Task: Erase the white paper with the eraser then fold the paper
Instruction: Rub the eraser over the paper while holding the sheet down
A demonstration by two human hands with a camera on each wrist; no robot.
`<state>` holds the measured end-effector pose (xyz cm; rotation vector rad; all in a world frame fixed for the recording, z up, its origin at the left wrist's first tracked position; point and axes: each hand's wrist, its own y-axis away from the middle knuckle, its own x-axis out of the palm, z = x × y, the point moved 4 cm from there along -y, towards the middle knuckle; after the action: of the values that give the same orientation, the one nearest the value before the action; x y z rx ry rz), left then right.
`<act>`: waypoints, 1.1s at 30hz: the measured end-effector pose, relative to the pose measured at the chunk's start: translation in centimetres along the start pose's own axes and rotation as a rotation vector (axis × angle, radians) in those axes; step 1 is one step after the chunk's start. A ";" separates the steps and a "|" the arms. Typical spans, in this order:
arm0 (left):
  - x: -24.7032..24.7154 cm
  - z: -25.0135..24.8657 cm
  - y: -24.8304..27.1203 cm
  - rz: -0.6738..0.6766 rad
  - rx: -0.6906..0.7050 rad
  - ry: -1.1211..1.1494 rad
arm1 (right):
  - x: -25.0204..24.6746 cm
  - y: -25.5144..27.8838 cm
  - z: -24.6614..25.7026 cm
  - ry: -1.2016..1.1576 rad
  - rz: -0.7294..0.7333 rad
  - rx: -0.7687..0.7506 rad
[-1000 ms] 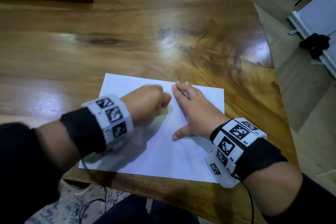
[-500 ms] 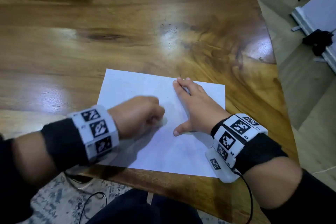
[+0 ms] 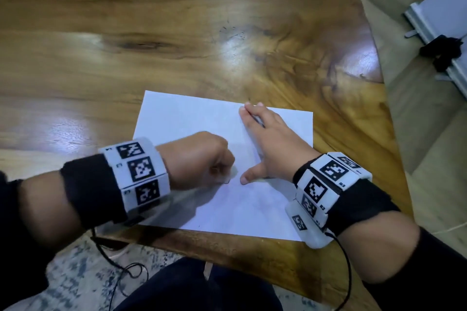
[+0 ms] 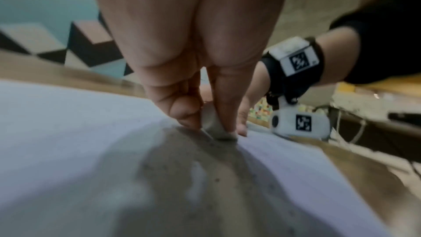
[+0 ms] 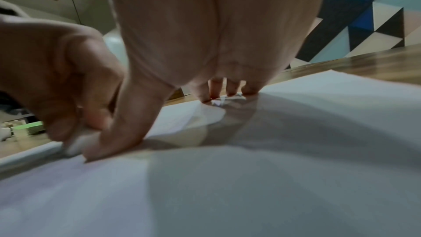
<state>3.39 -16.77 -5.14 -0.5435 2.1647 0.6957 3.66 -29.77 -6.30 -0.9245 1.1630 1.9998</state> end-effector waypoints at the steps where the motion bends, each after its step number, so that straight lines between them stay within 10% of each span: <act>1: -0.1 0.1 -0.2 0.004 -0.011 -0.005 | 0.0 0.0 0.0 0.002 -0.004 -0.001; 7: -3.0 0.9 -3.8 -0.239 -0.188 -0.048 | 0.0 0.0 0.0 -0.009 -0.024 0.002; 12: 0.7 -0.8 0.0 0.018 -0.039 -0.038 | 0.1 0.0 0.0 -0.008 -0.016 0.010; 18: -2.6 1.0 -3.1 -0.186 -0.204 -0.054 | -0.1 0.0 0.1 0.013 -0.014 0.002; 26: 2.7 -1.1 3.7 0.073 -0.043 0.131 | -0.1 0.1 0.2 0.013 -0.013 0.016; 33: -0.5 1.2 0.2 -0.282 -0.161 0.021 | 0.0 0.0 0.2 0.013 -0.011 0.023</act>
<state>4.30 -15.79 -5.33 -0.9237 2.0072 0.7129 3.60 -29.60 -6.23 -0.9315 1.1828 1.9704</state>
